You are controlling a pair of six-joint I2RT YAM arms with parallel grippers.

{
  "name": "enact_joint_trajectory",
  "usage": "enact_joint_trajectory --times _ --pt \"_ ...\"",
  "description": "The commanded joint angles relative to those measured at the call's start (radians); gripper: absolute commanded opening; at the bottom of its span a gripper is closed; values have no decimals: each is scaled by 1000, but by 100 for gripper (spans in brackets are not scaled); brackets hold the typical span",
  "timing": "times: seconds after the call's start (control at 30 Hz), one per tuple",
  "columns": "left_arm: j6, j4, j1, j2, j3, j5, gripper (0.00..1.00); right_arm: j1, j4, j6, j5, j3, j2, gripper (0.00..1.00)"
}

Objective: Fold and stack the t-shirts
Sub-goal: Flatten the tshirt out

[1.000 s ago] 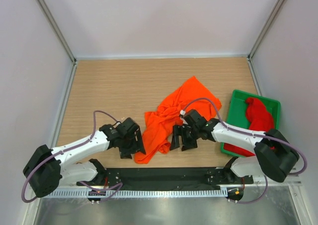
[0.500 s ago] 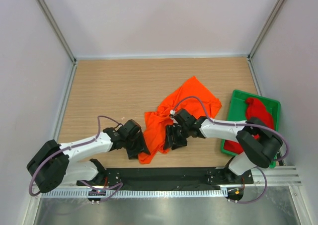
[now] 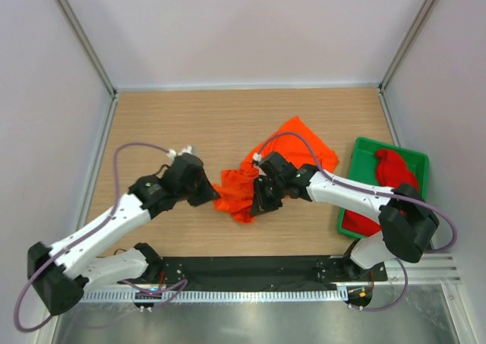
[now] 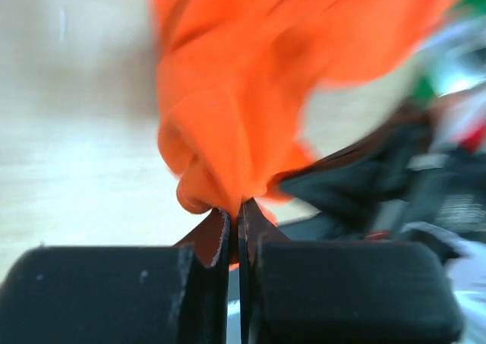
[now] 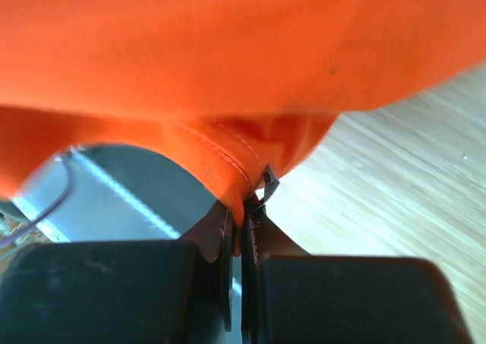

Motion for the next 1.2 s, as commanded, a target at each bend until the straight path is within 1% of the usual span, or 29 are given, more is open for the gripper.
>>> enact_joint_trajectory --times 0.0,0.03,0.07,0.1,0.13,0.17,0.2,0.23,0.27,0.3,0.33,0.37,0.4,0.47,0.57,0.63,0.73,0.8,0.83,0.87,0.9,0.93,0.97,1.0,1.03,1.07,1.1,1.13,1.17 --pt "145 -146 35 -97 245 -255 0 28 -158 -97 68 241 -98 1" --pt "168 -164 36 -103 316 -335 0 35 -179 -103 68 284 -99 1" --pt "192 -180 36 -110 430 -379 0 44 -205 -98 62 373 -98 1" --pt "256 -189 36 -112 497 -413 0 72 -213 -91 42 416 -95 1" --pt "286 -189 36 -112 552 -442 1 89 -219 -86 30 459 -75 1" --pt "323 -186 38 -115 661 -495 1 116 -239 -80 21 548 -63 1" --pt "390 -169 36 -117 712 -516 0 142 -248 -80 18 596 -49 1" --pt "427 -163 38 -117 758 -539 1 210 -263 -88 21 645 -12 1" --pt "456 -161 36 -121 860 -574 1 245 -298 -94 25 747 8 1" --pt "482 -158 36 -124 908 -597 0 280 -317 -116 31 801 31 1" --pt "527 -161 36 -130 959 -618 0 360 -337 -127 44 853 72 1" --pt "539 -160 36 -138 999 -644 1 392 -367 -140 48 951 92 1" --pt "555 -149 36 -168 1048 -704 0 431 -380 -150 53 995 111 1" --pt "613 -74 36 -211 1062 -744 1 500 -392 -170 50 1088 134 1" --pt "674 12 36 -267 1073 -786 1 531 -394 -189 56 1131 126 1" --pt "685 15 36 -252 1105 -813 0 529 -388 -184 77 1122 91 1" --pt "719 18 35 -183 1129 -829 0 529 -365 -178 169 1055 16 1" --pt "745 41 35 -134 1127 -813 0 520 -335 -161 266 960 -57 1" --pt "754 59 35 -79 1116 -784 0 514 -334 -151 304 926 -84 1" --pt "762 75 35 -51 1110 -769 0 500 -337 -137 326 856 -108 1" --pt "775 108 35 -23 1102 -749 0 468 -348 -102 405 824 -154 1" --pt "779 124 35 12 1093 -729 0 444 -363 -82 430 791 -176 1" --pt "779 139 35 71 1073 -697 0 419 -407 -54 462 720 -194 1" --pt "783 182 38 105 1059 -679 0 390 -441 15 511 681 -216 1" --pt "783 213 36 133 1032 -668 0 308 -475 41 518 638 -249 1" --pt "780 257 38 184 966 -660 0 269 -549 73 528 554 -265 1" --pt "779 339 41 208 926 -651 0 227 -571 105 533 508 -280 1" --pt "774 375 44 237 898 -642 0 177 -581 119 536 457 -323 1" --pt "763 395 50 277 880 -628 0 152 -597 136 542 368 -345 1"
